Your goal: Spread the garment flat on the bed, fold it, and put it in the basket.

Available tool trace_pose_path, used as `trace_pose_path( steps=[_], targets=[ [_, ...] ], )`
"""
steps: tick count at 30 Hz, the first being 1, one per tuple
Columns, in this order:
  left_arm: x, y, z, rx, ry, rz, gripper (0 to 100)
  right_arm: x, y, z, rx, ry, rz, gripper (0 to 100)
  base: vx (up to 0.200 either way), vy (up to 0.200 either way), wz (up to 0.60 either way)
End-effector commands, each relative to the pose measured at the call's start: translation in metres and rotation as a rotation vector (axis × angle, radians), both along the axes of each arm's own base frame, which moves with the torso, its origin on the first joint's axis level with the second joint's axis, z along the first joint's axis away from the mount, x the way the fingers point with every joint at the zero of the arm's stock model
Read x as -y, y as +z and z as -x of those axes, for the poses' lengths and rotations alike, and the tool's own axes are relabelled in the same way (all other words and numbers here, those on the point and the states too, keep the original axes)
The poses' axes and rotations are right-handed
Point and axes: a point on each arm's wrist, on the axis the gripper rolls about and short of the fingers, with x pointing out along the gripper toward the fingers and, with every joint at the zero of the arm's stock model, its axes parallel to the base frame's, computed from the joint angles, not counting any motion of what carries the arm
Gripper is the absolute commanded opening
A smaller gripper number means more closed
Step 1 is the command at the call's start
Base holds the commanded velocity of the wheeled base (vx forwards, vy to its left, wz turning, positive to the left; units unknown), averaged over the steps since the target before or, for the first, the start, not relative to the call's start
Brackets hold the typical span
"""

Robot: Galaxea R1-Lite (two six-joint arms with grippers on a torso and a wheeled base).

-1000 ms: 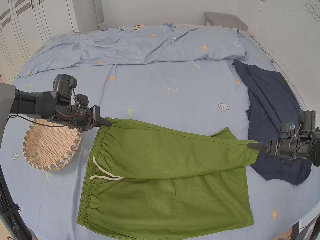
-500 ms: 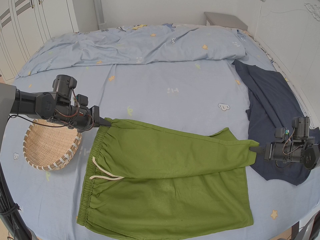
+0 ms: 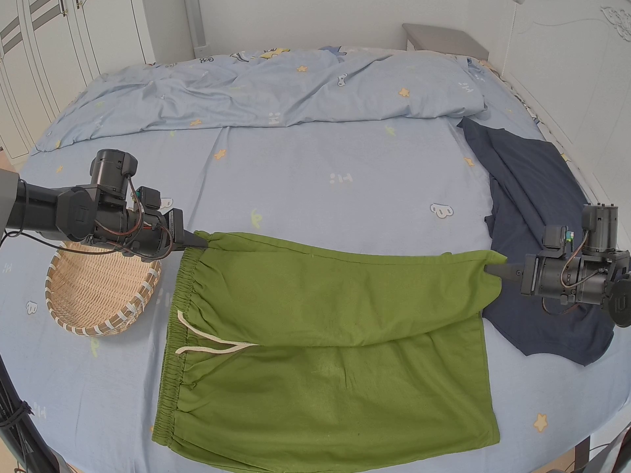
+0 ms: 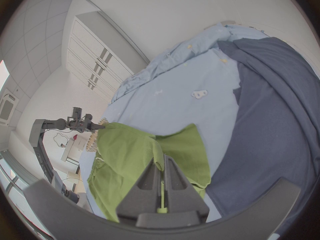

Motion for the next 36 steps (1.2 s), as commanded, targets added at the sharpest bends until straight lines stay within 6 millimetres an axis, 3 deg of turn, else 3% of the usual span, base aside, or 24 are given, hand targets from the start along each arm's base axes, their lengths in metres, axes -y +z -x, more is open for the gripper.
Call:
trace_pose_path(
  steps=[1, 6, 13, 17, 19, 28, 35, 36],
  targets=[
    [-0.012, 0.010, 0.015, 0.061, 0.032, 0.005, 0, -0.015, 0.047, 0.036, 0.114, 0.067, -0.019, 0, 0.000, 0.000, 0.00],
    [-0.017, 0.014, 0.018, 0.084, 0.049, 0.007, 0, -0.023, 0.067, 0.064, 0.141, 0.122, -0.026, 0, 0.000, 0.000, 0.00],
    [-0.022, 0.019, 0.020, 0.098, 0.067, 0.014, 0, -0.022, 0.076, 0.076, 0.162, 0.128, -0.029, 0, 0.000, 0.000, 0.00],
    [-0.024, 0.019, 0.019, 0.105, 0.074, 0.016, 0, -0.029, 0.093, 0.102, 0.190, 0.192, -0.041, 0, 0.000, 0.000, 0.00],
    [-0.024, 0.019, 0.019, 0.104, 0.073, 0.016, 0, -0.029, 0.093, 0.102, 0.176, 0.194, -0.037, 0, 0.000, 0.000, 0.00],
    [-0.024, 0.019, 0.018, 0.126, 0.075, 0.018, 0, -0.023, 0.080, 0.077, 0.117, 0.139, -0.023, 0, 0.000, 0.000, 0.00],
    [-0.027, 0.011, 0.014, 0.203, 0.081, 0.018, 0, -0.021, 0.065, 0.026, 0.089, 0.088, -0.014, 0, 0.000, 0.000, 0.00],
    [-0.027, 0.011, 0.014, 0.203, 0.081, 0.018, 0, -0.021, 0.065, 0.026, 0.089, 0.088, -0.014, 0, 0.000, 0.000, 0.00]
  ],
)
